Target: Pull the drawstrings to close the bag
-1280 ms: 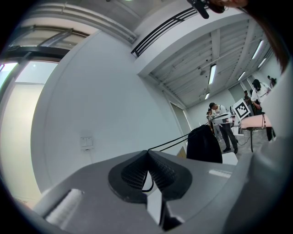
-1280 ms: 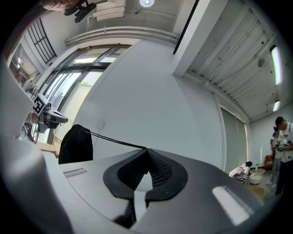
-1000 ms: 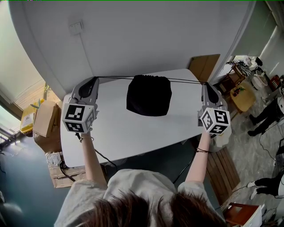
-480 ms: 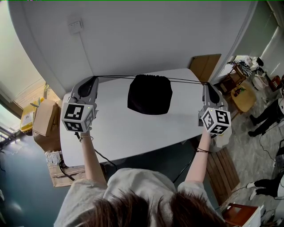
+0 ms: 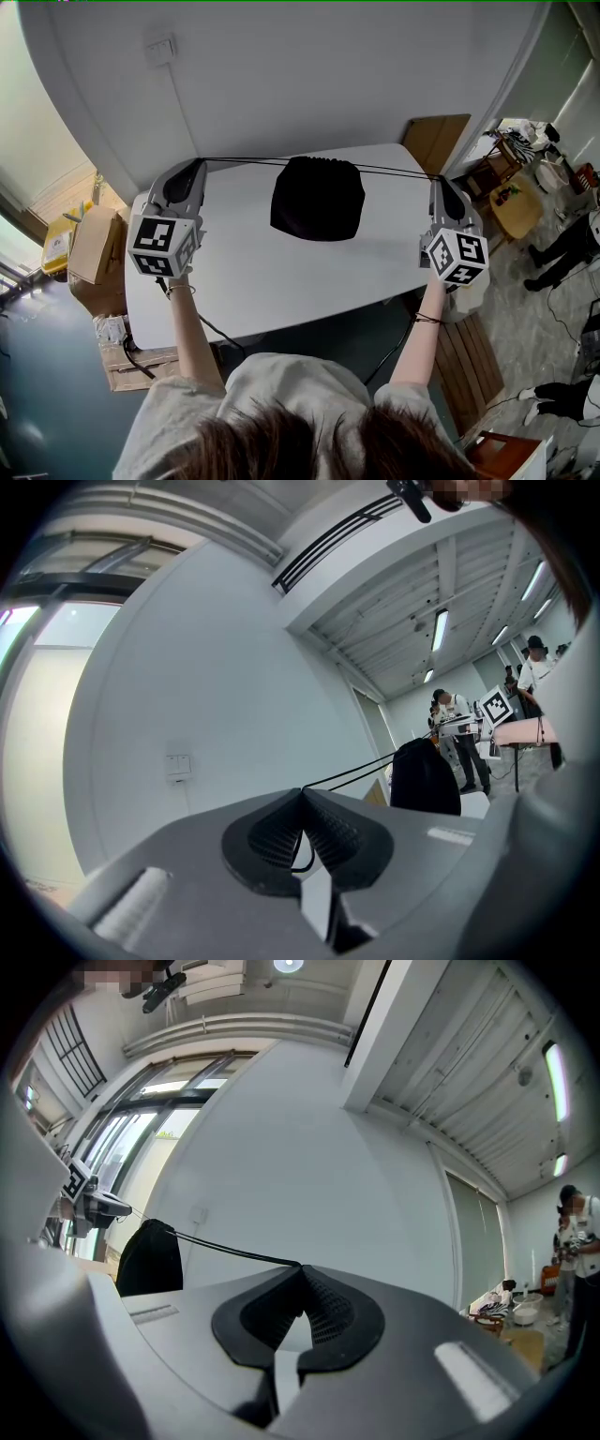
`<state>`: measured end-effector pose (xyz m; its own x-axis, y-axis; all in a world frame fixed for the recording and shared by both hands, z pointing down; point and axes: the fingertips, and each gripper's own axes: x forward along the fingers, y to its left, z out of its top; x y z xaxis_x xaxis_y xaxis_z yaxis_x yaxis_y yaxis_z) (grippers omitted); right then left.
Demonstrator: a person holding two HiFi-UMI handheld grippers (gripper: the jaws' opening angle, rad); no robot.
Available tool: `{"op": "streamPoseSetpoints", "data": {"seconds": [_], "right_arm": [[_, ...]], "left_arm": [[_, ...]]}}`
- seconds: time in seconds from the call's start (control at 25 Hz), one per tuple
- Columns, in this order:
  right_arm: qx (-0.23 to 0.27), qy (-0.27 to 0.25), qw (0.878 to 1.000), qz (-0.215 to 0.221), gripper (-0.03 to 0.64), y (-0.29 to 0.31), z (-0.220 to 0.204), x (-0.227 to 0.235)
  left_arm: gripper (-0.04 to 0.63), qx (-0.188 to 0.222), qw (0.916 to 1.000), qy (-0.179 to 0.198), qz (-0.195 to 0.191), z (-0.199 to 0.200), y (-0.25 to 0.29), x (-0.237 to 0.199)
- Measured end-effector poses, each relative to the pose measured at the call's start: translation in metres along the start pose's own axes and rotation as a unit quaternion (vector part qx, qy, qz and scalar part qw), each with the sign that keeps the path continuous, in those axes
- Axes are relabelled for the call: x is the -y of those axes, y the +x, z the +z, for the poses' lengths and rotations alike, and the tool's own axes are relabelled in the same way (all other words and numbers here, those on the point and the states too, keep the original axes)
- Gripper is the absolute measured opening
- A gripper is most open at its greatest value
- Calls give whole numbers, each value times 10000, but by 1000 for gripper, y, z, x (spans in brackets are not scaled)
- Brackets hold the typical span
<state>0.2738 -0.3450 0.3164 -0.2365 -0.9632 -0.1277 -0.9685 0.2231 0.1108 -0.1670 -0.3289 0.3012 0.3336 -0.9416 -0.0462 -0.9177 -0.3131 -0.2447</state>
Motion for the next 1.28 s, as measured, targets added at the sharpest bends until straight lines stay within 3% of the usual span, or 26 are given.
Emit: {"op": "streamPoseSetpoints", "data": {"seconds": [0.8, 1.28], "right_arm": [[-39, 187, 9998, 97, 12, 6, -10, 10], [-192, 474, 9960, 729, 12, 48, -19, 2]], "left_arm": [[2, -91, 9999, -77, 74, -7, 4, 2], [3, -230, 9991, -341, 131, -13, 25, -2]]}}
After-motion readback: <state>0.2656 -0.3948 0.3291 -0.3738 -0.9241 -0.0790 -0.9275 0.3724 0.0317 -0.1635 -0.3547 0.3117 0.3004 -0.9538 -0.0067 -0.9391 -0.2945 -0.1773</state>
